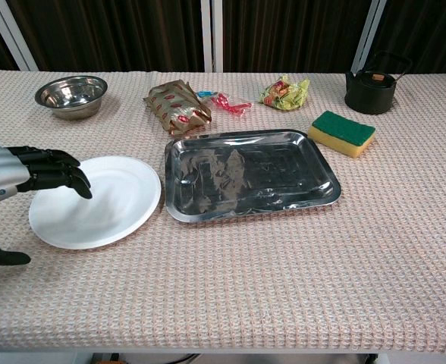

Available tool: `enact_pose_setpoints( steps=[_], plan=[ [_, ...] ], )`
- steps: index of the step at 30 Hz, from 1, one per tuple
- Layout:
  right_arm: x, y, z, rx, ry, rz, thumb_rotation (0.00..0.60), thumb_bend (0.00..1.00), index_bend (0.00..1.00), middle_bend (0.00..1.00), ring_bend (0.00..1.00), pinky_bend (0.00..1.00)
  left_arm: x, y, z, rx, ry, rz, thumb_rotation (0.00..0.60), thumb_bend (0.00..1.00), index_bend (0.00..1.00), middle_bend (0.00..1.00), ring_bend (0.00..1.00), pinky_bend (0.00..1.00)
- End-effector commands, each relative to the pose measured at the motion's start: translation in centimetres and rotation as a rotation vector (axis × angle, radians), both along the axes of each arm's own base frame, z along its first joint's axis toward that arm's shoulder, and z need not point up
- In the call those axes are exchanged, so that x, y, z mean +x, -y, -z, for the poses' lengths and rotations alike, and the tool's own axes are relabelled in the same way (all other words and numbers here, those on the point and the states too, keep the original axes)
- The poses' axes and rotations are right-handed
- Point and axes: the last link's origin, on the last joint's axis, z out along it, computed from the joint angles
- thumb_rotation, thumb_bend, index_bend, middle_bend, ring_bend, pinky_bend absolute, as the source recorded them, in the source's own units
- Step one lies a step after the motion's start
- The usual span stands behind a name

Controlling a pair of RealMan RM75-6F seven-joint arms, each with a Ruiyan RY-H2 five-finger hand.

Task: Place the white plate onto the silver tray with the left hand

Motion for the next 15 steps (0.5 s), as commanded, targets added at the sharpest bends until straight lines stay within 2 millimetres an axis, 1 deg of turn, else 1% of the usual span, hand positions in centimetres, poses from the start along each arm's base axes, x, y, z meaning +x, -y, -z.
enact_pose_setpoints(
  steps=[1, 6, 11, 15],
  plan=[
    [0.0, 0.0, -0.1, -0.001, -0.002, 0.004, 0.600, 0.33, 0.00, 0.00, 0.00, 0.00, -0.5, 0.0, 1.5, 0.030, -0.006, 0.030, 0.600, 0.06, 0.26, 0.22, 0.10, 0.20],
    [-0.2, 0.1, 0.0, 0.002, -0.013, 0.019, 0.600, 0.33, 0.00, 0.00, 0.00, 0.00, -0.7, -0.2, 2.0, 0.042, -0.016, 0.027, 0.600, 0.06, 0.26, 0.22, 0.10, 0.20],
    [-0.3, 0.1, 0.4, 0.015, -0.035, 0.032, 0.600, 0.33, 0.00, 0.00, 0.00, 0.00, -0.7, -0.3, 2.3, 0.064, -0.001, 0.040, 0.600, 0.06, 0.28, 0.22, 0.10, 0.20],
    [-0.3, 0.2, 0.5, 0.017, -0.038, 0.035, 0.600, 0.34, 0.00, 0.00, 0.00, 0.00, -0.8, -0.4, 2.6, 0.074, 0.011, 0.045, 0.600, 0.10, 0.30, 0.22, 0.10, 0.20]
  ],
)
